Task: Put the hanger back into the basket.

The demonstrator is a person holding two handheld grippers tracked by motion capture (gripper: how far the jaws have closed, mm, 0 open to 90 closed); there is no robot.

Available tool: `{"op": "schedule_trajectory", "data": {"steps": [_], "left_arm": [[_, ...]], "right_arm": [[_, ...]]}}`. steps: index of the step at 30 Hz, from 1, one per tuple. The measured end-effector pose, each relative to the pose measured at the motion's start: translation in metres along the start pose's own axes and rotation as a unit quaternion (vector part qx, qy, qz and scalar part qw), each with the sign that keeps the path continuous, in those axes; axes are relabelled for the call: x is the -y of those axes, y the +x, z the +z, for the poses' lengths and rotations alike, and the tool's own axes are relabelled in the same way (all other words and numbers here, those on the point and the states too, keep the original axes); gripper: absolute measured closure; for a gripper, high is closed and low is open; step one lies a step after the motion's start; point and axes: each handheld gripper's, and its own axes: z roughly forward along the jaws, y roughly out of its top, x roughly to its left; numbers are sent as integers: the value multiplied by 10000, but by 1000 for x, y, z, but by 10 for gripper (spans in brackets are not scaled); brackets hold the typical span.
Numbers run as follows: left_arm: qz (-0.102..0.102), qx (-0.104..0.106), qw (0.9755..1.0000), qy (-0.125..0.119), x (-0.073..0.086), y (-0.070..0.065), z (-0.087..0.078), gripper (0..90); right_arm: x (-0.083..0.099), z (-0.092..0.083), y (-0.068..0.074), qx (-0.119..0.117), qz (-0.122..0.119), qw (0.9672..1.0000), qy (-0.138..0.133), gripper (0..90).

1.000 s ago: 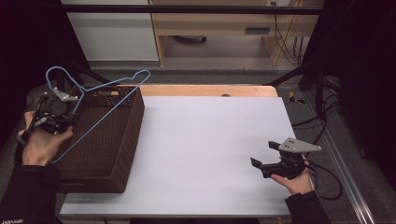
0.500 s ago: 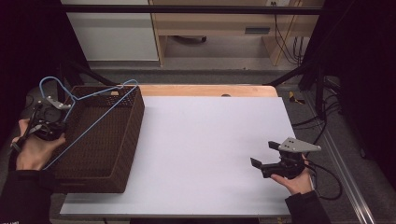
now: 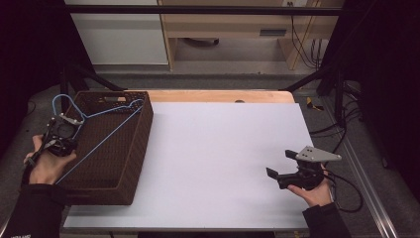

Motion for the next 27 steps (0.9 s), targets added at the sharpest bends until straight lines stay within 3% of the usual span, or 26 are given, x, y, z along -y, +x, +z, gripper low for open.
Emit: {"op": "schedule_trajectory", "data": {"steps": [4,9,14,15,17,19,21,23,24,25,26,27], "left_arm": [[-7,164,9998,113,5,-7,14,871],[-100,585,9982,123,9,-14,22,858],[-371,897,9950,-233,14,-9,9,737],[-435,938,9939,-380,16,-9,5,715],[-572,1122,9895,-712,18,-9,-5,679],[-691,1322,9822,-1138,21,-12,-16,605],[-753,1592,9705,-1648,24,-18,-27,541],[-811,1753,9619,-1935,25,-25,-35,465],[-835,1864,9553,-2139,26,-29,-39,448],[-867,1984,9463,-2403,27,-35,-44,423],[-826,2087,9411,-2528,28,-38,-47,395],[-815,2147,9376,-2612,28,-42,-49,372]], "right_arm": [[0,0,0,1,8,10000,-7,62],[0,0,0,1,12,10000,-9,61],[0,-1,-1,-2,8,10000,-18,61],[0,-1,-1,-4,11,10000,-24,61],[0,-1,-1,13,28,10000,-41,60],[0,-2,-1,9,45,10000,-71,61],[0,-2,-1,7,47,10000,-79,61],[0,-2,-1,3,35,10000,-83,60],[0,-2,-1,0,35,10000,-86,59],[0,-2,-1,-4,22,10000,-96,58],[0,-2,-1,-6,37,9999,-98,58],[0,-2,-1,-6,38,9999,-114,58]]}}
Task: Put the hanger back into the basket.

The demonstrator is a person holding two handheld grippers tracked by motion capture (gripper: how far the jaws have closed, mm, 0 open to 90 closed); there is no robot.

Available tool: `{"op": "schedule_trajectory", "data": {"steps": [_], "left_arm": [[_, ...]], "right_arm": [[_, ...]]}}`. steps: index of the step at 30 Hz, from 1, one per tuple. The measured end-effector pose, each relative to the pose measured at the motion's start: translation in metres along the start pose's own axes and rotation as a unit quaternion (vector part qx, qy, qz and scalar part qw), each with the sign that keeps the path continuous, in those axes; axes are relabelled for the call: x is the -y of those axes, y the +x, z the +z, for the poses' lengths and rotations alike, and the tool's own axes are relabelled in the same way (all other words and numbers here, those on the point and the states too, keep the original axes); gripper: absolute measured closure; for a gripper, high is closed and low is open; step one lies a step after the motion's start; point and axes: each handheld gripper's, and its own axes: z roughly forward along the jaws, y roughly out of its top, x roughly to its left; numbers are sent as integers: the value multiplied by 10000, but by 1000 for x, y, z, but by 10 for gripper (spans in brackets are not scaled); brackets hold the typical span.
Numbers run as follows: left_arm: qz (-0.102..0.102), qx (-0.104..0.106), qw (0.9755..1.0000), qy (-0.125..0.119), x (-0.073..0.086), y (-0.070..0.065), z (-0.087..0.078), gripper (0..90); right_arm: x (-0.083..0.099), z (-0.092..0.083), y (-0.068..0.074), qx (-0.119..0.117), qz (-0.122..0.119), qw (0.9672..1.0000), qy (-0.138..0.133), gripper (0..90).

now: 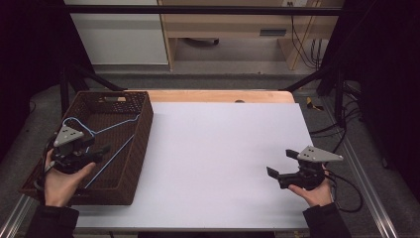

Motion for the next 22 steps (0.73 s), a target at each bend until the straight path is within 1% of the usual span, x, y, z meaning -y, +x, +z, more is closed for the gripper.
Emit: {"op": "schedule_trajectory", "data": {"steps": [2,3,4,6,9,11,12,15,18,20,22], "left_arm": [[54,217,9995,-236,1,-11,-2,346],[68,388,9986,-344,2,-17,-2,310],[71,506,9979,-403,3,-20,-2,275],[108,790,9955,-522,4,-29,-2,250],[275,1064,9920,-627,6,-43,0,198],[370,1273,9888,-680,8,-53,2,168],[402,1346,9876,-700,9,-57,3,145],[512,1531,9844,-694,12,-68,7,119],[561,1627,9827,-678,16,-75,12,108],[595,1635,9826,-646,18,-79,16,107],[606,1581,9838,-596,20,-81,19,105]], "right_arm": [[0,0,0,3,15,10000,-20,58],[0,-1,0,-1,-5,10000,-40,58],[0,-1,0,-3,-6,10000,-44,57],[0,-1,0,-4,2,10000,-37,56],[0,-1,0,-14,-21,10000,-55,56],[1,-1,0,-7,-29,10000,-75,56],[1,-1,0,-15,-27,10000,-90,56],[1,-3,0,-16,-17,9999,-137,55],[2,-5,-1,-44,5,9998,-205,55],[3,-6,-2,-39,-3,9997,-220,55],[3,-6,-2,-28,36,9997,-235,55]]}}
